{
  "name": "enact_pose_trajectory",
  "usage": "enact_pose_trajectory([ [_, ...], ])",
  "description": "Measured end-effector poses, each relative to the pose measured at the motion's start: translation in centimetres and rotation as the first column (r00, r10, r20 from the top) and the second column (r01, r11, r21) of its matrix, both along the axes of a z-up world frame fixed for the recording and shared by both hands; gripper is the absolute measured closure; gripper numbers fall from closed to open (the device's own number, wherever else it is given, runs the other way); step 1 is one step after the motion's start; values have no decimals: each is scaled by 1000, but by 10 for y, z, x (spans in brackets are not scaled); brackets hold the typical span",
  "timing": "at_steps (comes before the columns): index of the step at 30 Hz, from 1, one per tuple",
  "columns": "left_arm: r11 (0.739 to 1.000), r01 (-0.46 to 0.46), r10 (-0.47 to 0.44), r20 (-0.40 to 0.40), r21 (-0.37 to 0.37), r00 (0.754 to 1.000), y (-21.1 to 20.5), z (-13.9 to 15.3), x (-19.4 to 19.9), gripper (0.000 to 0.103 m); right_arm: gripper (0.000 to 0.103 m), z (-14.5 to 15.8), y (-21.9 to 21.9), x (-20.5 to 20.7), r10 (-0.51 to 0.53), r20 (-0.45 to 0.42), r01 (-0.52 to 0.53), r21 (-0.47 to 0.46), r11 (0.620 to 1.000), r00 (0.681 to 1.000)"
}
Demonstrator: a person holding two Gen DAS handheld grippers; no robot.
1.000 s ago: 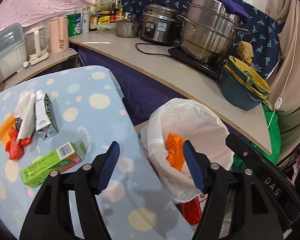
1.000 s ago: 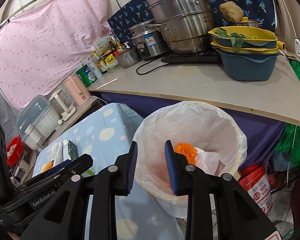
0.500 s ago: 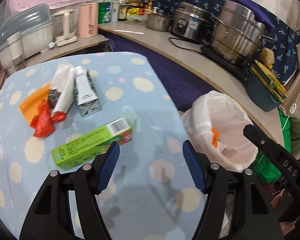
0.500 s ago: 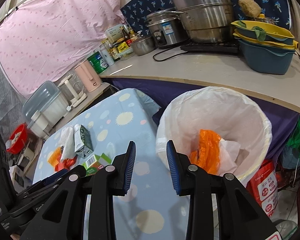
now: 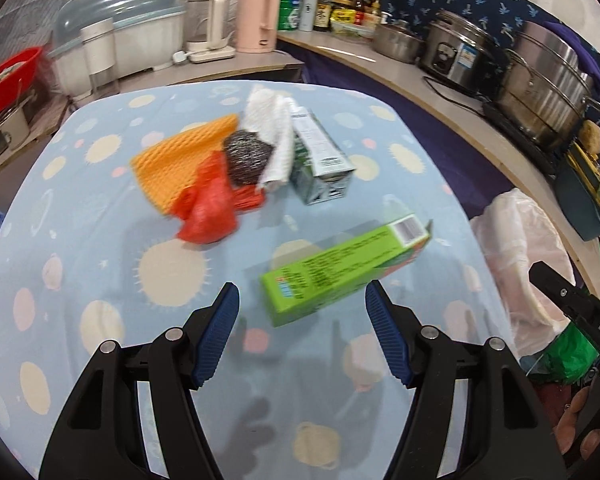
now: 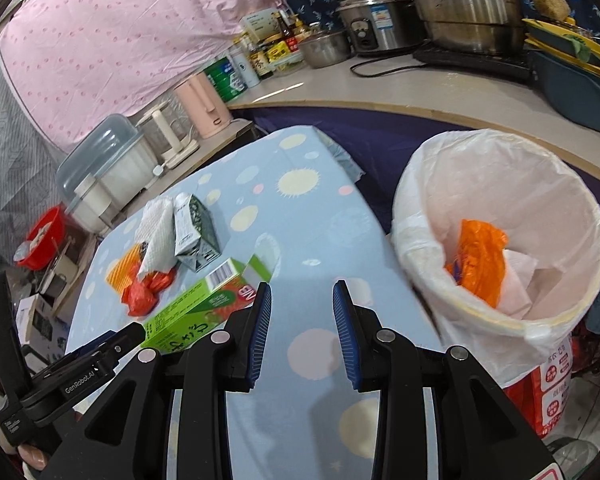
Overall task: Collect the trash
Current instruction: 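Move both open tools back toward the green box on the table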
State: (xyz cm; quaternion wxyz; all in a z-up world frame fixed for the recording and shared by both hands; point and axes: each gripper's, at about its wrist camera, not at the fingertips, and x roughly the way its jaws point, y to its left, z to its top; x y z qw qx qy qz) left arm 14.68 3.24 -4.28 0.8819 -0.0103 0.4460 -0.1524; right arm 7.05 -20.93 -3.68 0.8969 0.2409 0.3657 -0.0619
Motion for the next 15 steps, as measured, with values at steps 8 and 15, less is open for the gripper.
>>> enact_pose_trajectory([
  [8, 997, -71, 71, -5, -4, 997, 40, -9, 20, 41, 71, -17, 37, 27, 72, -42, -72, -4, 997, 997],
  [15, 998, -58, 59, -24, 34, 998, 40, -30, 52, 41, 71, -34, 55, 47, 95, -85, -97, -18, 995, 992],
])
